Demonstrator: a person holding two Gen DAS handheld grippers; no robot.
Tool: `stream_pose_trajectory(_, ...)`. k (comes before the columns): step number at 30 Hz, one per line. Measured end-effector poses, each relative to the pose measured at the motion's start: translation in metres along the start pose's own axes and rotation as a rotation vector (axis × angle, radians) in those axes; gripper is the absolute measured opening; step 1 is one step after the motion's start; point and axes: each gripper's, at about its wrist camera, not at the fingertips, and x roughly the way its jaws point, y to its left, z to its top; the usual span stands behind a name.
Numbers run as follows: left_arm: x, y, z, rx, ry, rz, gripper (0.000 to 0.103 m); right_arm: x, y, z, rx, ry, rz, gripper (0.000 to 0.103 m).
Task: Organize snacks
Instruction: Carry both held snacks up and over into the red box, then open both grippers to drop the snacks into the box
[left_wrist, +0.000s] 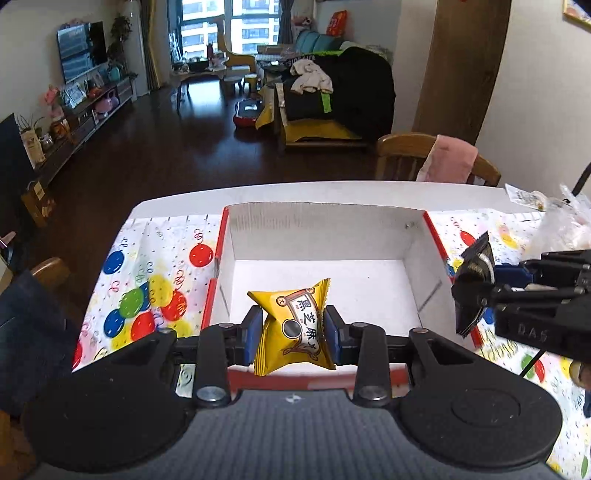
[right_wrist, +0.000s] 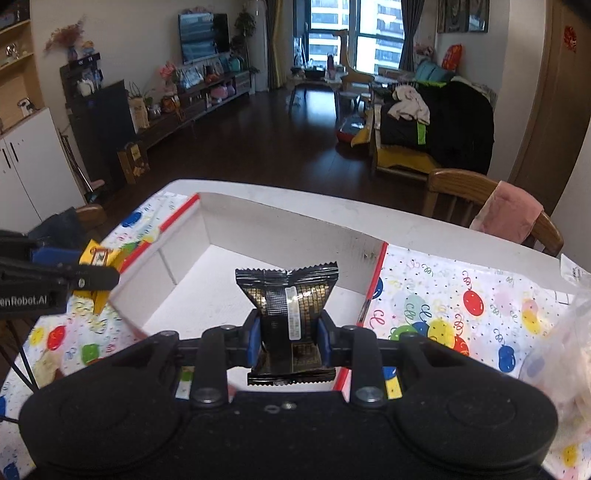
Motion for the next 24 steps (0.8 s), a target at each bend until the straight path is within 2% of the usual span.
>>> stream_pose_trajectory(12, 0.088, 0.002, 0.033, -0.033, 0.163, 0.037, 0.035, 0.081, -0.001, 0.012, 0.004, 0.195, 0.012, 0.028)
stream_pose_trajectory(17, 0.119, 0.000, 0.033, -0.017, 0.248, 0.067, 0.035, 0.104, 0.004, 0.012, -0.028, 0.261, 0.029, 0.028)
stream_pose_trajectory(24, 0.145, -0.003, 0.025, 0.015, 0.319, 0.096, 0.035, 0.122, 0.016, 0.006, -0.063, 0.316, 0.038, 0.028)
